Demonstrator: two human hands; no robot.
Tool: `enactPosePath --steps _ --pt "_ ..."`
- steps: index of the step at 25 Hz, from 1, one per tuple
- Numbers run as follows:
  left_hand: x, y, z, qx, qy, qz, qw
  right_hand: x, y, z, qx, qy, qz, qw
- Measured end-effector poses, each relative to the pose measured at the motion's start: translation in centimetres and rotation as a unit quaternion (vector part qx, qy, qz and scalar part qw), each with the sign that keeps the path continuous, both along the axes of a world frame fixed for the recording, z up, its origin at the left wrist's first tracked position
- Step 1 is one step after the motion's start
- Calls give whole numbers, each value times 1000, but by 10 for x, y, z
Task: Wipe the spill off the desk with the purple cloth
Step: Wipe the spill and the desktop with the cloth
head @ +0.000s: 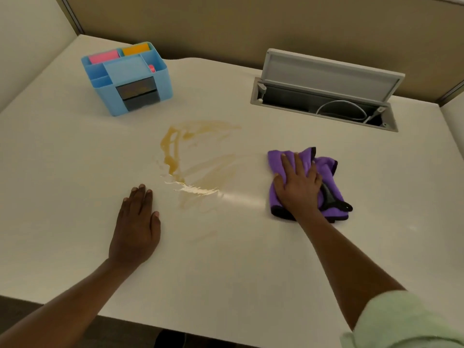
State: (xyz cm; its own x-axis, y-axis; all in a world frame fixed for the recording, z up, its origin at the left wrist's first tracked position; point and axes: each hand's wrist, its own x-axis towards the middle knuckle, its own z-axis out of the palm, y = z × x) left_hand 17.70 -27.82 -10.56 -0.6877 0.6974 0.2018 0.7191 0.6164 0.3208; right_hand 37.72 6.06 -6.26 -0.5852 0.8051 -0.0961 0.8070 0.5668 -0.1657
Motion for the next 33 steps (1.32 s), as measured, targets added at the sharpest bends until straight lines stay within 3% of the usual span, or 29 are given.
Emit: enactPosePath --steps 3,7,9,11,13,16,20,22,28,33 --pt "0 1 1 -1 0 2 1000 -38 -30 -2 -9 10 -19 1000" --pt "2 -1 3 -7 -5 5 1000 23 -148 -24 -13 33 162 986" --pt "0 0 3 -13 -10 8 1000 50 -142 -28 -18 29 210 977" --pt "0 1 3 -18 -10 8 1000 35 -95 -26 12 15 184 983" --pt "0 0 2 -22 -1 9 1000 -8 -54 -14 8 7 87 996" --pt "1 0 3 -22 0 6 1000 -45 -80 -13 -26 18 32 999" --pt "2 -1 4 -17 -5 8 1000 36 -175 -30 0 40 174 984" --pt "2 0 2 -17 -9 13 1000 56 -172 -34 -11 31 223 974" --pt "2 1 5 -18 -15 16 1000 -71 -155 -19 -22 23 158 987" --pt "-1 -3 4 -7 -33 21 999 3 -208 -33 -25 34 322 946"
